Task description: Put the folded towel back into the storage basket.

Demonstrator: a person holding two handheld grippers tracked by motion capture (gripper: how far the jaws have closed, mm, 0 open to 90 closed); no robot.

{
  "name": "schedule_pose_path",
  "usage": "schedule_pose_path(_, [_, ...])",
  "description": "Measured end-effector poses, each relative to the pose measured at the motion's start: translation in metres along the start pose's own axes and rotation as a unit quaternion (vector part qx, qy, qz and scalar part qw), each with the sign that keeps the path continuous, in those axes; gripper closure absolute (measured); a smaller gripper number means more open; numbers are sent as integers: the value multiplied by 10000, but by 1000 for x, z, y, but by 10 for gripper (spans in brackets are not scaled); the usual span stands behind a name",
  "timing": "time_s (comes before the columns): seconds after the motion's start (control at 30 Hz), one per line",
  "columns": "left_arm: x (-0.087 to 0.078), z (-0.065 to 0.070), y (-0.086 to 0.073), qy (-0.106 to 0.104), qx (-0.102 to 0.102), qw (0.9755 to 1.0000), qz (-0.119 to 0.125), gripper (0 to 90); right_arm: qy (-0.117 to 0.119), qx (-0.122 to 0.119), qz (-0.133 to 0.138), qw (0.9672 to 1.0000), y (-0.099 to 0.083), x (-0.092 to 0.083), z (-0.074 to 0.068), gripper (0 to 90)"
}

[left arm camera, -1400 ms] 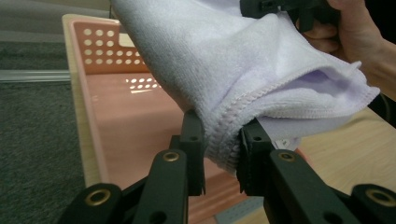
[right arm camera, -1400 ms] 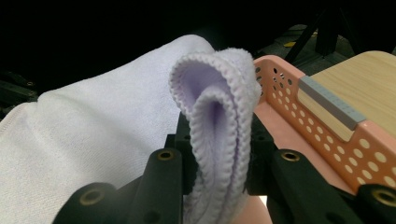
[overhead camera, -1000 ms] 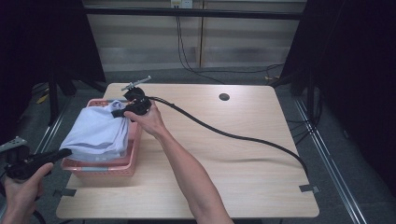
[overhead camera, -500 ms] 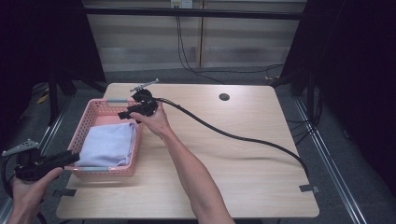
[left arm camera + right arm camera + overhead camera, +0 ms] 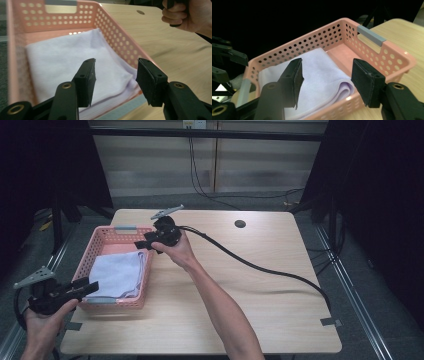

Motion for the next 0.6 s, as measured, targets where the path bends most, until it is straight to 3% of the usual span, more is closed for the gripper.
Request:
schedule_pose_path(0.13, [13, 27, 1, -70, 175, 9998, 89, 477, -64, -80, 170, 9998, -3, -27, 0, 405])
schedule_pose_path(0.23, [26, 42, 1, -59, 185, 9998, 57, 522, -164, -118, 349, 9992, -11, -54, 1, 386])
schedule_pose_path(0.47, [56, 82, 4, -356, 426, 9984, 47, 464, -466, -121, 687, 9965, -45, -121, 7, 383])
schedule_pose_path(0.6, [73, 101, 4, -467, 610, 9970, 32, 463, -574, -55, 737, 9956, -66, -145, 11, 383])
Point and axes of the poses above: each handheld gripper's, and its own axes: x roughly forward along the jaws, y roughly out of its top, z roughly to its right, the point moved 5 cm from there along x, roughly forward along the jaws, and after that the axes turned 4 degrees about -y, right-handed, at the moved point
